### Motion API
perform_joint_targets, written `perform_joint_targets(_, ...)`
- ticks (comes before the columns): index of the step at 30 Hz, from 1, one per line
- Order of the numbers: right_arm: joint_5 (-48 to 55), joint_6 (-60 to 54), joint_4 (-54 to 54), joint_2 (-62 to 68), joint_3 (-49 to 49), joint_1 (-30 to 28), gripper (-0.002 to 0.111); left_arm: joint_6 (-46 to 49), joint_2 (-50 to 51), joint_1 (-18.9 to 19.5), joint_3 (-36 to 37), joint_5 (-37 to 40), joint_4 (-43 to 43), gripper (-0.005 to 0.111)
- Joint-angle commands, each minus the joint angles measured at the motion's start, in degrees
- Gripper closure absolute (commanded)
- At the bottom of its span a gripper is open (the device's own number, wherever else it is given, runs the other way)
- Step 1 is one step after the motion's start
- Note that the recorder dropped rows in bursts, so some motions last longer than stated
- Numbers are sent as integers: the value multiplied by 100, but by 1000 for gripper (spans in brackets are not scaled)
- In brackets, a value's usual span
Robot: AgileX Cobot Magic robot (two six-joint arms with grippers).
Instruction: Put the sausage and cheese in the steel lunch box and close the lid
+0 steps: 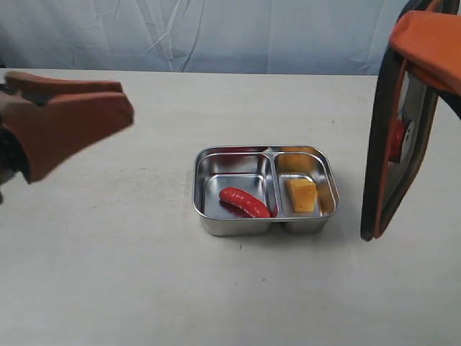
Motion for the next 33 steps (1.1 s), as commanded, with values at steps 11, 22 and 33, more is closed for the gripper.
perform_joint_targets(11,240,-241,164,977,-40,10,109,3353,1611,-3892,-508,3294,-2606,55)
perform_joint_targets(22,415,-241,164,1048,-470,10,109,4244,2830,-4827,-1193,3923,-4204,52)
perform_joint_targets(33,313,-337,164,1048,-470,10,109,4202,2843,-4916,-1322,3145,-4347,52)
